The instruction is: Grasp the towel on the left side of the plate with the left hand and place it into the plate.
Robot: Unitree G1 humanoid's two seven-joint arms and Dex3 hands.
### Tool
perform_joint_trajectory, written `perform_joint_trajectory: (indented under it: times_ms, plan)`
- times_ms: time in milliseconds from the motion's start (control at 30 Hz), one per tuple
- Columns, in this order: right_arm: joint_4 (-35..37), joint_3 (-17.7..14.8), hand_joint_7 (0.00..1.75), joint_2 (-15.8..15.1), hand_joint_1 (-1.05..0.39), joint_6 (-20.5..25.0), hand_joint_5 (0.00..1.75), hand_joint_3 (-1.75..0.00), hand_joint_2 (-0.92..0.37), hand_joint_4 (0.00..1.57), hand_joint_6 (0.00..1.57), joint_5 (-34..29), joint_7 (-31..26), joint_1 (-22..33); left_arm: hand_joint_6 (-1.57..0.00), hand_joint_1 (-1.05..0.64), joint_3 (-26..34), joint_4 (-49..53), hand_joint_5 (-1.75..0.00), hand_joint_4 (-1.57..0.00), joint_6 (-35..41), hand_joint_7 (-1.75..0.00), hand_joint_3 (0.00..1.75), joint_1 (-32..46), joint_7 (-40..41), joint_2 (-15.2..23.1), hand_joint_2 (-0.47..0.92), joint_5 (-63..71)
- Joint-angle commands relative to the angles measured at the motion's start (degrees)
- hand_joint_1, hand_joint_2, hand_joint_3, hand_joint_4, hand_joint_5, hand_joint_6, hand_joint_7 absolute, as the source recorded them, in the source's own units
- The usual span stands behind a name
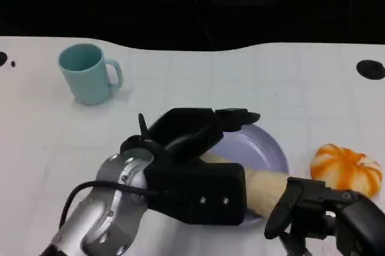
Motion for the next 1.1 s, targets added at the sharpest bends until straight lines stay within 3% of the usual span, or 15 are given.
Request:
perform_joint_trajectory:
  times_ms: [33, 267, 667, 933, 1100]
  plan:
    - [-0.97, -0.33, 1.31, -0.64, -0.14, -0.38, 1.66, -1.07, -0.56, 0.77, 0.71, 0.16, 0.08, 0.23, -0.19, -0.73, 1.19, -2.6, -0.4, -0.16, 0.64, 0.0, 0.2, 0.07, -2.71, 2.34, 0.92, -0.64]
    - [-1.0, -0.6, 1.32, -0.79, -0.15, -0.03, 1.65, -1.06, -0.56, 0.78, 0.71, 0.21, 0.14, 0.1, -0.2, -0.75, 4.25, -8.71, -0.48, -0.15, 0.78, -0.02, 0.21, 0.81, -7.5, 6.86, 0.92, -2.69]
    - [-0.85, -0.48, 1.32, -0.88, -0.14, 0.36, 1.64, -1.06, -0.56, 0.77, 0.71, -0.03, -0.02, -0.49, -0.31, -0.6, 17.12, -22.03, -0.62, -0.23, 3.04, -0.07, 0.19, 10.52, -11.21, 10.47, 0.92, -17.11]
    - [-0.94, -0.85, 1.32, -0.94, -0.14, 0.77, 1.65, -1.05, -0.57, 0.77, 0.71, 0.65, 0.24, -0.48, -0.49, -0.4, 25.18, -29.53, -0.79, -0.44, 6.44, -0.14, 0.12, 22.47, -5.79, 3.45, 0.92, -31.45]
    - [-0.47, -0.73, 1.32, -0.83, -0.13, 0.83, 1.66, -1.06, -0.56, 0.77, 0.71, 0.64, 0.17, -0.85, -0.75, -0.27, 28.65, -33.96, -1.01, -0.67, 8.82, -0.3, 0.18, 29.88, -0.68, -2.05, 0.91, -38.53]
